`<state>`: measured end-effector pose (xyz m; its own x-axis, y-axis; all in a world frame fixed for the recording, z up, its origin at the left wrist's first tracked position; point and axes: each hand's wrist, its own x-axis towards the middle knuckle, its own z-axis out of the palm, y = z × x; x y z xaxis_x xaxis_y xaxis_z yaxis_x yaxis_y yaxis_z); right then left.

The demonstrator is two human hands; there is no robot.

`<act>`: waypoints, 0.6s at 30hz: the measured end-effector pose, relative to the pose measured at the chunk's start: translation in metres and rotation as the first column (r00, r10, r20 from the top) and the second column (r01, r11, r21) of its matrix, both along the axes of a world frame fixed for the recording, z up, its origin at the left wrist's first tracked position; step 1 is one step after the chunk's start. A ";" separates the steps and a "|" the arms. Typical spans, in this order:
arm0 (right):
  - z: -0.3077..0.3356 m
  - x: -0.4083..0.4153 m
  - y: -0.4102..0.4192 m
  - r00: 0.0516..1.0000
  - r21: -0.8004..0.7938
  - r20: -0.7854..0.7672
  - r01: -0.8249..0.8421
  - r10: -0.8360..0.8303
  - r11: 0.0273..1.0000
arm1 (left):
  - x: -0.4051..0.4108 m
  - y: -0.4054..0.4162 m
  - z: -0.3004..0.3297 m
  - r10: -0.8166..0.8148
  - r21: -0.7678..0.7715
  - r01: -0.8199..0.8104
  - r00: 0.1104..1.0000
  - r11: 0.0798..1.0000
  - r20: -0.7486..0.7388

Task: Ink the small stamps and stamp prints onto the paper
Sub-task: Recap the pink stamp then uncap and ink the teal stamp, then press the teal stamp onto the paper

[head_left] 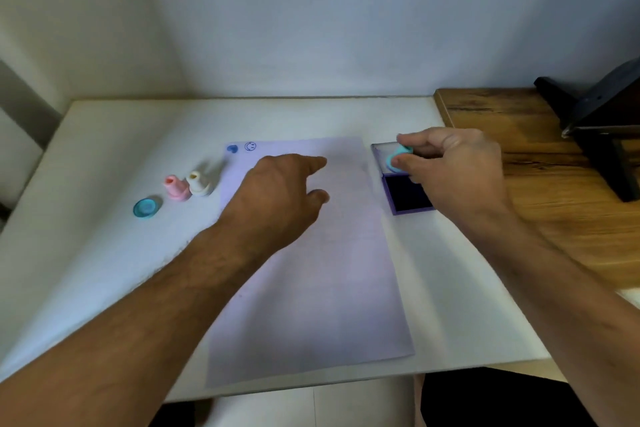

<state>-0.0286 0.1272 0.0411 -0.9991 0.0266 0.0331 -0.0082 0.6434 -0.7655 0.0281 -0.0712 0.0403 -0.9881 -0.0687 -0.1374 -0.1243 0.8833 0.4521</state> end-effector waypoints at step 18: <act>-0.066 -0.028 -0.175 0.998 -0.484 0.021 0.059 -0.056 0.873 | 0.015 -0.048 -0.030 0.005 -0.188 -0.011 0.999 0.982 -0.032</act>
<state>-0.0569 -0.0478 -0.0244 -0.9955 0.0951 -0.0051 0.0233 0.1910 -0.9813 0.0431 -0.1195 0.0101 -0.9911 -0.0981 -0.0905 -0.1200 0.9520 0.2818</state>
